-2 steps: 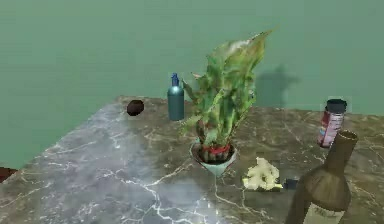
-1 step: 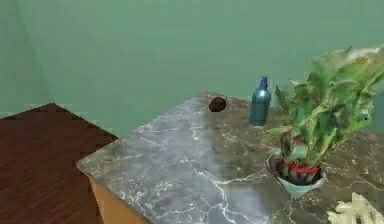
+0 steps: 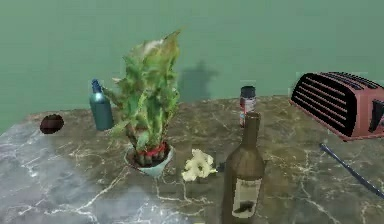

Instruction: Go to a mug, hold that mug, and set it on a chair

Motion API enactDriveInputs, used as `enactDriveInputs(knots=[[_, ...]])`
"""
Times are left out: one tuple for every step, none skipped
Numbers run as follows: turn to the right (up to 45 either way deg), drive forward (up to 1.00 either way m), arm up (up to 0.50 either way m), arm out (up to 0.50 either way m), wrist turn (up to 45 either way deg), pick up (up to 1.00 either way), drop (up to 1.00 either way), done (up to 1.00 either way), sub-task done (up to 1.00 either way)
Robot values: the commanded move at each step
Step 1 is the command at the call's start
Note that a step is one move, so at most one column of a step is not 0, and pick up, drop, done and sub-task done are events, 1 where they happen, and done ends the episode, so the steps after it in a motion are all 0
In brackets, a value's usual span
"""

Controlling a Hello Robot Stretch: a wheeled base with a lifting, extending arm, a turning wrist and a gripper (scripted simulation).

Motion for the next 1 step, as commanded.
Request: enactDriveInputs(knots=[[45.0,0.00,0.00,0.00,0.0,0.00,0.00,0.00,0.00]])
